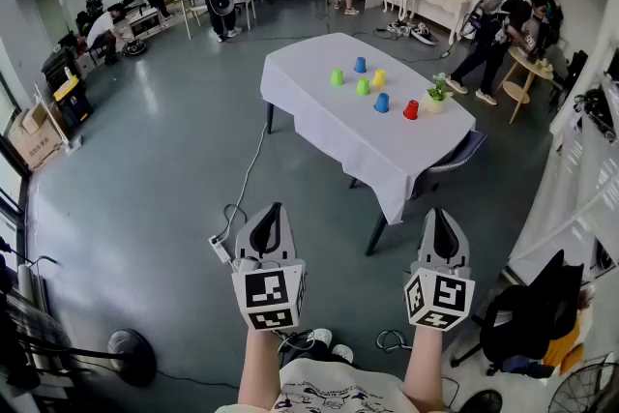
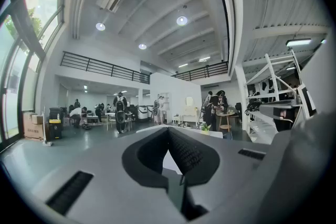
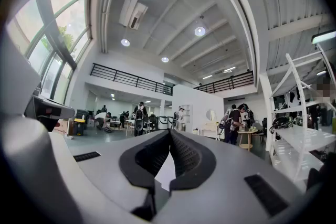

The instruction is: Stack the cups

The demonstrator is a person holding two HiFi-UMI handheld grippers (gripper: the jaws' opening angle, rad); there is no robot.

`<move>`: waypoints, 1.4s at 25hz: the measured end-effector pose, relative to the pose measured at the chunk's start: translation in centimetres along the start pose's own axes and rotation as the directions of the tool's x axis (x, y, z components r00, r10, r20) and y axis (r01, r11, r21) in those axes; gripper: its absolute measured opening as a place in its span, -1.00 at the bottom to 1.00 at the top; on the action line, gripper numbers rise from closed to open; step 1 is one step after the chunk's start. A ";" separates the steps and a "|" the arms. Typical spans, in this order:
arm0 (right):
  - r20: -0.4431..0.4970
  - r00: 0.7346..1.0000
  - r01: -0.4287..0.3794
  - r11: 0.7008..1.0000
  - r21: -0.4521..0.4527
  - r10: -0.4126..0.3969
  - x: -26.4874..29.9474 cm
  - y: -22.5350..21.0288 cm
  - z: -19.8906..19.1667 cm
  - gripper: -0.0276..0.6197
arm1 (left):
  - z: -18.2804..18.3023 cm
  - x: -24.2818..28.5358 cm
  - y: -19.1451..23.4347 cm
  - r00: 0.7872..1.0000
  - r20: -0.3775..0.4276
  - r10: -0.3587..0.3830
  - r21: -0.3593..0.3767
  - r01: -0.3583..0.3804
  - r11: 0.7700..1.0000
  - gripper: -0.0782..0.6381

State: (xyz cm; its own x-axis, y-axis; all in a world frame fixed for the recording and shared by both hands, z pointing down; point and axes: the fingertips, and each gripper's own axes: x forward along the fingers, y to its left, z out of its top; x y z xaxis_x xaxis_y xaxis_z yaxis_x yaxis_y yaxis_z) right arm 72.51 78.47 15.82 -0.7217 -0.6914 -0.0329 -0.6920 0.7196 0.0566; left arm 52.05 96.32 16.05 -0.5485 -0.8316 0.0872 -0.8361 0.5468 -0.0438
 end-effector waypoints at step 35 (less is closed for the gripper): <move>-0.023 0.999 -0.024 0.999 0.037 0.025 12.9 5.6 -3.3 0.12 | -2.9 12.3 7.7 0.999 -0.046 -0.024 -0.011 0.023 1.000 -0.74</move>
State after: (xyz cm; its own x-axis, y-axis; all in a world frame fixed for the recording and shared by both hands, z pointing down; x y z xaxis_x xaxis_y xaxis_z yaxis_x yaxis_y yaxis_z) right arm 59.39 73.37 18.96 -0.7379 -0.6748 -0.0081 -0.6748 0.7377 0.0206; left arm 38.85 90.56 19.66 -0.5272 -0.8391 0.1340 -0.8486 0.5282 -0.0311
